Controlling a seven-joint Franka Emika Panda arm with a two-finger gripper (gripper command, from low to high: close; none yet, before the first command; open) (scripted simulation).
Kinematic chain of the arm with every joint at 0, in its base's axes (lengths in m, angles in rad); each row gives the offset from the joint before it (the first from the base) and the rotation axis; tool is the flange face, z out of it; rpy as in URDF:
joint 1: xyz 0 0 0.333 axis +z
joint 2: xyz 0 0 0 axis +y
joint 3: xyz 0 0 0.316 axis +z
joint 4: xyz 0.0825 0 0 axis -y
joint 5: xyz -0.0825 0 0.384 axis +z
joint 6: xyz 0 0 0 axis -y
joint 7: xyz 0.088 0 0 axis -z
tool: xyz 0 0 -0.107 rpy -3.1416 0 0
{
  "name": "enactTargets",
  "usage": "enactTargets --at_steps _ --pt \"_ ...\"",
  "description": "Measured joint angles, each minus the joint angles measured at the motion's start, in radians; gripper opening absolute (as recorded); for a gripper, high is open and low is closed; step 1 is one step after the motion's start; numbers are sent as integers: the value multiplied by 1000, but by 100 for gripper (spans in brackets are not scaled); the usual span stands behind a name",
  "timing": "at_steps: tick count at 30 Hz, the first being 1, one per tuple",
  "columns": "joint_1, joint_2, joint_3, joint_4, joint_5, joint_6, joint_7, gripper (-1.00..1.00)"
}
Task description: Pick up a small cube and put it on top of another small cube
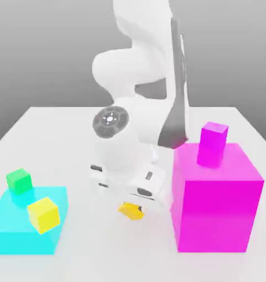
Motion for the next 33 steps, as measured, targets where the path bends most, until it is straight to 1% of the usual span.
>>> enactTargets --at_steps 6,11,15,19,26,28,29,30,31,32,33 --pt "-57 -62 -38 7 -64 -78 -203 -100" --pt "-145 -145 -85 9 -172 -99 -326 -100" --pt "-230 -225 -120 10 -289 -96 -394 -100" --pt "-318 -312 -167 15 -428 -85 -434 -100" --pt "-545 -461 -249 39 -687 -69 -460 -100" --pt "-544 -425 -292 32 -695 -8 -477 -100" --pt "-499 -397 -347 25 -695 31 -481 -100" --pt "-426 -368 -428 18 -696 73 -484 -100" --pt "-426 -368 -429 18 -697 74 -483 -100" --pt "-426 -368 -429 18 -698 75 -482 100" --pt "-426 -368 -429 18 -699 75 -482 100"
